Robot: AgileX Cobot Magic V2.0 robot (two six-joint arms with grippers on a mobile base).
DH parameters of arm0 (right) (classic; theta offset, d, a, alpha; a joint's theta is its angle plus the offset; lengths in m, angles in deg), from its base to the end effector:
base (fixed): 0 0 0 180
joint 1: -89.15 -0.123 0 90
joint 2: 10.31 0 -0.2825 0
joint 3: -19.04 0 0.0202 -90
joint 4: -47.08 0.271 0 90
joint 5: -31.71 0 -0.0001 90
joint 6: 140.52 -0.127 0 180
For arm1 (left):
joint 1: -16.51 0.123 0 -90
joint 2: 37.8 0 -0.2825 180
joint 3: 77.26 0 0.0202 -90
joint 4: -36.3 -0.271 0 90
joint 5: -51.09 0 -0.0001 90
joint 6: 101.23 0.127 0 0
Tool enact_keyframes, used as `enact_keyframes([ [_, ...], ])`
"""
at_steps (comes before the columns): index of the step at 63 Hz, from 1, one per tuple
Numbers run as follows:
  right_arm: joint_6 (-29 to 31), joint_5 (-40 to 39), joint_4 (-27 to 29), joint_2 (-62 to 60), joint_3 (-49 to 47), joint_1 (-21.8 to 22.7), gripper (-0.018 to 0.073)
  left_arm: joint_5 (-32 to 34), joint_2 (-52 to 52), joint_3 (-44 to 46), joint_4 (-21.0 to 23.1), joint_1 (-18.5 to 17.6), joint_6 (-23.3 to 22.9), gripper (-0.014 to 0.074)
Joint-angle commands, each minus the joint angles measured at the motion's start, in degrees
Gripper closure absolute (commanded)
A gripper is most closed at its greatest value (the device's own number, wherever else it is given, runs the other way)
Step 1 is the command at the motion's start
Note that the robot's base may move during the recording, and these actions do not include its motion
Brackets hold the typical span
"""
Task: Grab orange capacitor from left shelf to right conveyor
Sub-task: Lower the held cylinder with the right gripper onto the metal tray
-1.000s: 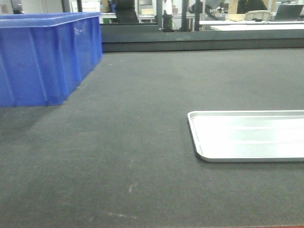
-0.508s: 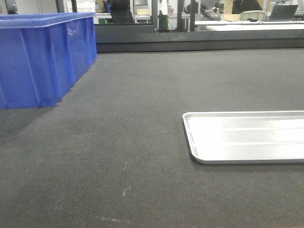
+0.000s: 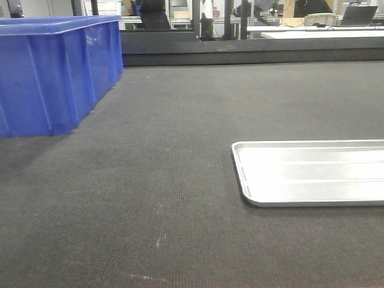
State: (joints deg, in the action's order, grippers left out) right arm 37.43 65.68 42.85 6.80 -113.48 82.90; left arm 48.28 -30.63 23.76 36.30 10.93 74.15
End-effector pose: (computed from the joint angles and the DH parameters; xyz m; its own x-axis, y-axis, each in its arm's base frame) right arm 0.0916 0.0048 0.3218 -0.1449 -0.0415 -0.9886 -0.0720 0.9969 -0.0313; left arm 0.1152 -0.0113 0.1988 0.0102 -0.0819 -0.9966 0.0984 0.9919 -0.0805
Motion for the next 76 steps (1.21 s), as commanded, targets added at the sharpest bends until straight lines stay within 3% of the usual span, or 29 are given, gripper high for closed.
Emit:
enact_keyframes([
  [1,0.52,-7.43,-0.05,2.56,-1.89,0.23,0.0501,4.98,-1.1,0.31,0.0,-0.31,0.03,0.0701],
  [19,0.52,-17.78,0.25,22.66,-10.24,-4.52,0.0501,4.98,-1.1,0.31,0.0,-0.31,0.03,0.0701],
  [33,0.52,-32.28,0.25,34.95,-6.53,-8.35,0.0501,4.98,-1.1,0.31,0.0,-0.31,0.03,0.0701],
  [58,0.52,-74.7,0.25,48.31,16.15,-8.23,0.0501,4.98,-1.1,0.31,0.0,-0.31,0.03,0.0701],
  [76,0.52,-96.58,-2.1,66.03,20.39,-8.23,0.0501,4.98,-1.1,0.31,0.0,-0.31,0.03,0.0701],
])
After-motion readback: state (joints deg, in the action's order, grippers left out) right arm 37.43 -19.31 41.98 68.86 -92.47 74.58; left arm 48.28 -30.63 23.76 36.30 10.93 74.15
